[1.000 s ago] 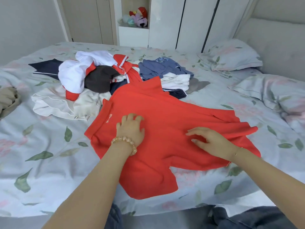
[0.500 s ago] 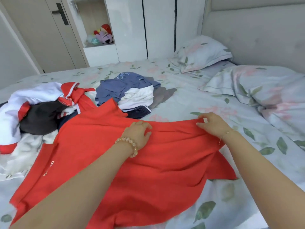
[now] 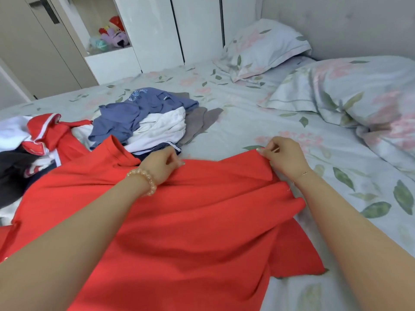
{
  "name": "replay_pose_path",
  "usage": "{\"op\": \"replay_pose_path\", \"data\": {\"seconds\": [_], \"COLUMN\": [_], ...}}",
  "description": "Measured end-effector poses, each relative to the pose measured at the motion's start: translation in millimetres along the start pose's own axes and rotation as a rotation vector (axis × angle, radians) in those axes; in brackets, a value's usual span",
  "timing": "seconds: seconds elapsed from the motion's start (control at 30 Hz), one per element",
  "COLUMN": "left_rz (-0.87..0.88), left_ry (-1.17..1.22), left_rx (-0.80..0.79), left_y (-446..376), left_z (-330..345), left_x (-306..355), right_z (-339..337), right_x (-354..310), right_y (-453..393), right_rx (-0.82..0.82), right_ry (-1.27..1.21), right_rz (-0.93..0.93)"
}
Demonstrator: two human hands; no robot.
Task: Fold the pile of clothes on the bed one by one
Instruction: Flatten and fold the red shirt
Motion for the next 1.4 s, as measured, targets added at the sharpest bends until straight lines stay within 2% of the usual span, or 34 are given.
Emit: {"op": "replay_pose_path", "data": {"seconds": [0.1,0.2,0.27,0.37,0.43,0.5,0.57,0.63,0.7,0.73,0.8,0.93,1.0,1.07,1.13,1.2,1.27,1.3,1.37,1.4], "left_rz": [-0.019,-0.110,-0.163,-0.226,-0.223,-0.174,-0.120,-0.031,0.131,0.184,0.147,0.060,0.067,0.032,-0.027,-0.028,-0.017,0.003,0.045,0.029], "left_ry": [0.049,0.108,0.094,0.046,0.018,0.005,0.091,0.133,-0.033,-0.106,-0.144,-0.135,-0.238,-0.364,-0.436,-0.556,-0.681,-0.660,-0.481,-0.375], "left_rx": [0.133,0.235,0.236,0.179,0.154,0.158,0.101,-0.045,-0.129,-0.118,-0.041,0.083,0.058,-0.022,-0.020,0.079,0.165,0.174,0.080,-0.028], "left_y": [-12,-30,-44,-58,-62,-62,-56,-44,-35,-33,-34,-52,-60,-60,-56,-48,-33,-22,7,23], "left_z": [-17,-25,-20,1,14,18,18,17,11,7,-3,-20,-20,-9,1,3,4,8,27,46], "left_x": [0,-11,-23,-47,-56,-54,-48,-41,-35,-36,-44,-49,-46,-51,-56,-47,-21,-3,36,50], "right_z": [1,29,45,59,64,70,75,76,73,71,73,72,73,71,66,60,60,64,76,84], "right_x": [-3,8,16,13,13,11,8,2,-6,-8,-1,20,19,12,8,5,-2,-7,-19,-20], "right_y": [-15,-25,-28,-31,-35,-32,-29,-32,-39,-42,-52,-80,-88,-91,-92,-92,-93,-91,-81,-73], "right_rx": [-0.044,-0.259,-0.339,-0.450,-0.530,-0.677,-0.781,-0.716,-0.512,-0.399,-0.286,-0.244,-0.223,-0.132,-0.065,-0.052,-0.113,-0.166,-0.275,-0.315], "right_ry": [-0.155,-0.449,-0.496,-0.552,-0.430,-0.322,-0.251,-0.246,-0.240,-0.215,-0.219,-0.426,-0.246,0.004,0.104,0.137,0.225,0.280,0.351,0.396], "right_rz": [0.053,0.303,0.397,0.362,0.257,0.145,0.051,-0.014,-0.126,-0.172,-0.133,0.118,0.094,0.004,-0.042,-0.068,-0.114,-0.139,-0.176,-0.182]}}
Point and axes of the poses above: each hand's wrist, its own y-axis away from the middle knuckle, its own z-axis out of the palm, x = y × z, the point moved 8 cm from there along -y, towards the middle knuckle, and after that the axes turned 6 degrees about z, right-handed, at the moved point
